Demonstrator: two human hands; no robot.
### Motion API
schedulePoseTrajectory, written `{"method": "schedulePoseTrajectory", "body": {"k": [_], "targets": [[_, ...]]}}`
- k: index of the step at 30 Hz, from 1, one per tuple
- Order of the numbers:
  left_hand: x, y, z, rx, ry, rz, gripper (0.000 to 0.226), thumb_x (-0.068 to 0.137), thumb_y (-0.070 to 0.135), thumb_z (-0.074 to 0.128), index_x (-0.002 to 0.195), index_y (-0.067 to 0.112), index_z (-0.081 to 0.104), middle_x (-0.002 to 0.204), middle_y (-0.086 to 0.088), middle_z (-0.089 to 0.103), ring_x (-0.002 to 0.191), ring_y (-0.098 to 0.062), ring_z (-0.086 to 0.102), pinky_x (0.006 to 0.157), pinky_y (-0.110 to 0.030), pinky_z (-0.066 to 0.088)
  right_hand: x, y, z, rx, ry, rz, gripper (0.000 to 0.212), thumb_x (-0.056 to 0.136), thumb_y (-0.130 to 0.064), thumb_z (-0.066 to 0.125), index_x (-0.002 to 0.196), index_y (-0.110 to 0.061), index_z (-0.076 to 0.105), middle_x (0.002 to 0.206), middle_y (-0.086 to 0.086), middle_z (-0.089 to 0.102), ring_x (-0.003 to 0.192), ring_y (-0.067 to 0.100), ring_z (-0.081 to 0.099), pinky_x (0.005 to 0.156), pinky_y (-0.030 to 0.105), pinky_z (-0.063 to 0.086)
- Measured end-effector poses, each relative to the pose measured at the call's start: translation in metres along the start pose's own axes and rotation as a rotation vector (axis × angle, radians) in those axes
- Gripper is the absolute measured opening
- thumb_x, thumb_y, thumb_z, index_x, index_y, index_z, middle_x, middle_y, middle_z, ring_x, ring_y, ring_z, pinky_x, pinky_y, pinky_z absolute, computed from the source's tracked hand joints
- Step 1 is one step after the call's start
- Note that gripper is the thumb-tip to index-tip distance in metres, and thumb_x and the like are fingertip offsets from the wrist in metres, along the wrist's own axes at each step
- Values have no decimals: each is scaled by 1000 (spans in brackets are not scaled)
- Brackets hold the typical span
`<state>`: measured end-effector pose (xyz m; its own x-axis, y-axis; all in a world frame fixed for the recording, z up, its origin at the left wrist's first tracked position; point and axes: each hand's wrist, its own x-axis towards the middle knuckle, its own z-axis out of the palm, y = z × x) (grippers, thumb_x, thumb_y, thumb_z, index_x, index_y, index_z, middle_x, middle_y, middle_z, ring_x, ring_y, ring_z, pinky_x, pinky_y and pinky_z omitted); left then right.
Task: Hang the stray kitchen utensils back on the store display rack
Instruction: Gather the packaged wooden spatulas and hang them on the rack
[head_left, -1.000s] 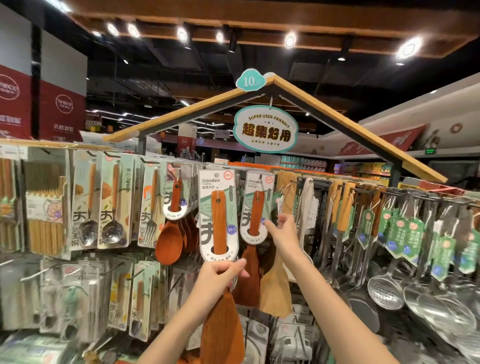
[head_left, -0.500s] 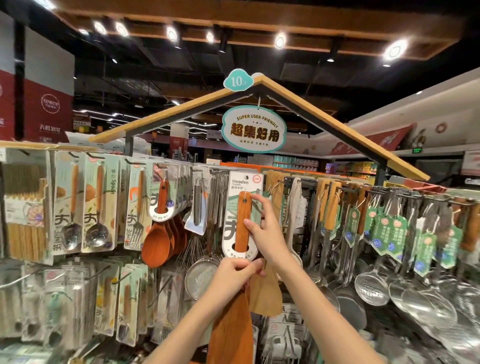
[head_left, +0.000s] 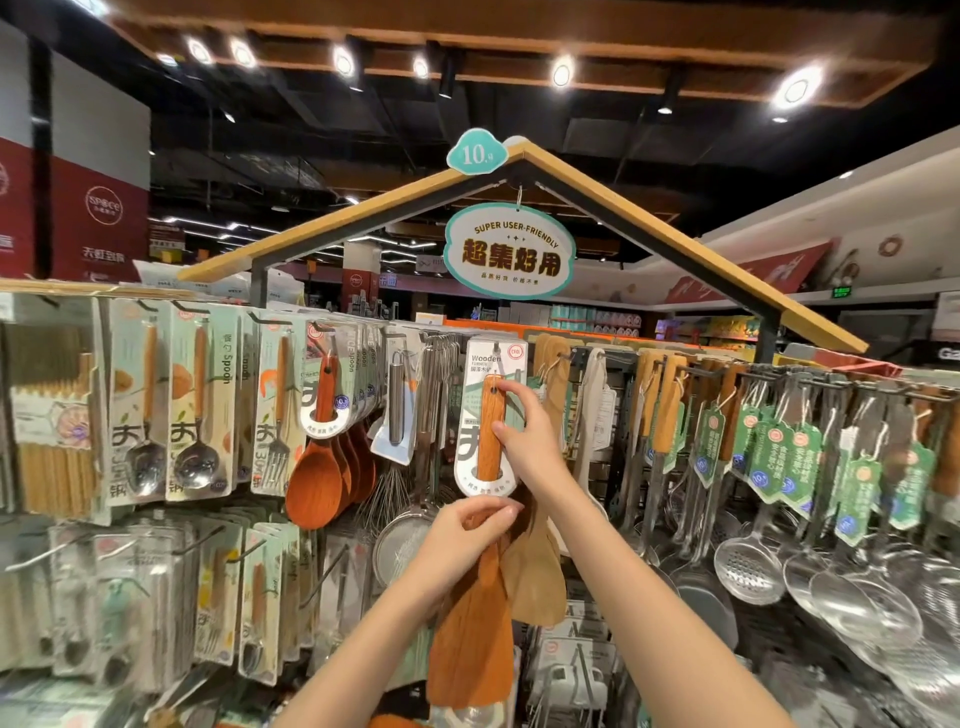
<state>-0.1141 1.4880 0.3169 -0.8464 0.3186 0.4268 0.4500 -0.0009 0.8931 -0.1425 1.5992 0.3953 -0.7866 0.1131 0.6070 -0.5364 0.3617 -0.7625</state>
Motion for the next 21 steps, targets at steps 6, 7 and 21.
{"method": "schedulePoseTrajectory", "body": {"k": [6,7,21], "targets": [[-26,-22,-20,86,68,-48,19,89,24,61,106,25,68,102,15,66,98,-1,58,90,-18,44,16,19,10,-85,51,18,49,92,6,48,125,-30,49,135,-2,46,103,5,51,80,24,54],[-30,-26,-23,93,69,-56,19,89,24,61,107,26,68,109,13,65,105,-4,58,95,-22,43,19,23,12,-126,60,12,50,92,6,48,125,-32,49,133,-2,47,102,6,53,80,28,56],[-69,-57,-35,358,119,-105,42,89,21,60,130,21,49,125,2,55,116,-8,50,102,-25,38,-47,53,-5,-442,-20,23,41,93,-10,53,131,-21,50,146,8,24,134,21,26,109,26,18]]}}
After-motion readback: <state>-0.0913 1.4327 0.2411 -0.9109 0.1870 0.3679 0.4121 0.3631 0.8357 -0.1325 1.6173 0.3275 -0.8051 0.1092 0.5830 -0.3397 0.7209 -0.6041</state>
